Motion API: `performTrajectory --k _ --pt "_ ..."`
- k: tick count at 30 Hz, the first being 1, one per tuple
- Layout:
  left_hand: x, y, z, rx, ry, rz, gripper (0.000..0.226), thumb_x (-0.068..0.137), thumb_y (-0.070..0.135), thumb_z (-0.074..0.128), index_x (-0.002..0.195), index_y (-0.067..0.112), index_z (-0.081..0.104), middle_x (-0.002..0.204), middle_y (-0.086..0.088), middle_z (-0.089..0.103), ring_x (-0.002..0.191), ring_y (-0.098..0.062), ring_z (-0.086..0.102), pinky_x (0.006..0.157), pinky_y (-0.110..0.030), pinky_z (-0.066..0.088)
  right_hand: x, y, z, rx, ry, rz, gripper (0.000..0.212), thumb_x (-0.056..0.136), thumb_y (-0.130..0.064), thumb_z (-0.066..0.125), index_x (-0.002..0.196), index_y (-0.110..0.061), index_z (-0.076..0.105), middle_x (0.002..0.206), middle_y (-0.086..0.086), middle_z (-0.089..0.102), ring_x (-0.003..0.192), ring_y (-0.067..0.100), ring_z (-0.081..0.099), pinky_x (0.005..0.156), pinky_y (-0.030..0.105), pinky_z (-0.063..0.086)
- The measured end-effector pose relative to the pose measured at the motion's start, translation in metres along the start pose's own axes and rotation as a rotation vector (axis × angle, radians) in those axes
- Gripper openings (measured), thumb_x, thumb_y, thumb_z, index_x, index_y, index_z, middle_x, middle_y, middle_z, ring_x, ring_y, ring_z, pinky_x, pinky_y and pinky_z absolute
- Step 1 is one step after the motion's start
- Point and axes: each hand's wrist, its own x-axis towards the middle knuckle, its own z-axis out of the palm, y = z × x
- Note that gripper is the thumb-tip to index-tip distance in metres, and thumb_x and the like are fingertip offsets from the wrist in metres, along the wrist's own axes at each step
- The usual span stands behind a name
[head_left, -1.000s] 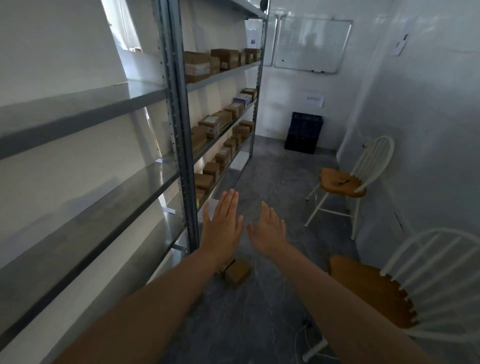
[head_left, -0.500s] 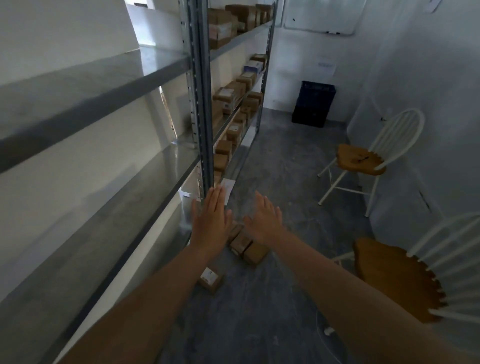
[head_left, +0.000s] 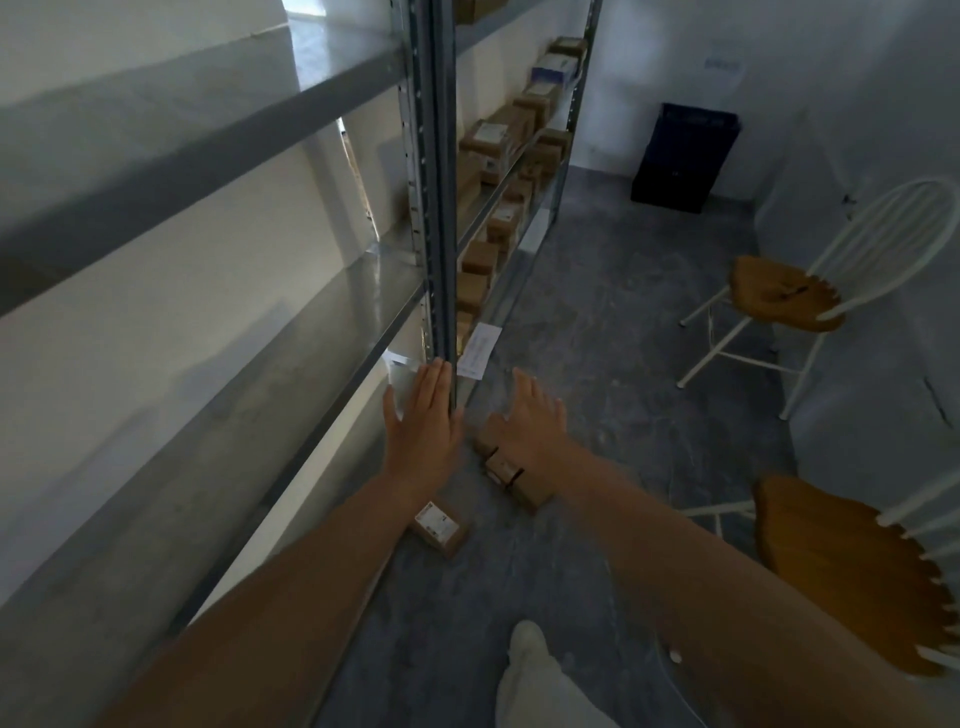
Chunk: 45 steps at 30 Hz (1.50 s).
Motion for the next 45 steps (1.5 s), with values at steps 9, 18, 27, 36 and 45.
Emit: performTrajectory --k 9,18,27,36,45 --pt "0.064 0.011 -0.001 0.076 -0.032 -0.098 0.057 0.106 0.037 0.025 0.157 0.02 0.005 0.165 0.005 0.004 0.151 -0.009 -0.003 0.122 -0.049 -0.003 0.096 0.03 -0.007 0.109 -0.109 0.042 0.073 0.096 -0.034 0.047 0.154 -0.011 0.009 0.159 0.013 0.018 0.146 0.032 0.018 0.119 0.049 0.008" --pt "0.102 0.014 0.029 0.272 -0.113 -0.217 0.06 0.104 0.045 0.023 0.157 0.02 0.009 0.165 0.004 0.005 0.152 -0.012 0.0 0.121 -0.046 0.0 0.151 0.059 0.001 0.118 -0.212 -0.027 0.064 0.095 -0.032 0.052 0.149 -0.01 0.023 0.148 0.013 0.033 0.132 0.028 0.038 0.111 0.045 0.032" --pt "0.12 0.03 0.079 0.281 -0.21 -0.167 0.059 0.104 0.048 0.025 0.156 0.024 0.013 0.164 0.006 0.008 0.152 -0.013 0.001 0.12 -0.043 -0.003 0.171 0.09 0.022 0.176 -0.232 0.087 0.065 0.095 -0.039 0.046 0.148 -0.006 0.026 0.148 0.019 0.036 0.132 0.036 0.039 0.107 0.047 0.034" --pt "0.15 -0.001 0.091 0.243 -0.238 -0.136 0.061 0.103 0.048 0.031 0.155 0.019 0.018 0.164 0.002 0.013 0.152 -0.018 0.007 0.122 -0.046 0.004 0.174 0.079 0.038 0.152 -0.188 0.064 0.055 0.1 -0.045 0.037 0.142 -0.009 0.035 0.142 0.014 0.042 0.131 0.029 0.039 0.107 0.046 0.032" --pt "0.18 -0.029 0.103 0.058 -0.293 -0.047 0.057 0.105 0.037 0.028 0.156 0.019 0.011 0.164 0.004 0.01 0.151 -0.011 0.002 0.121 -0.047 0.002 0.189 0.066 0.048 0.024 -0.197 0.175 0.056 0.1 -0.045 0.035 0.144 -0.009 0.034 0.145 0.014 0.042 0.133 0.031 0.041 0.111 0.049 0.031"
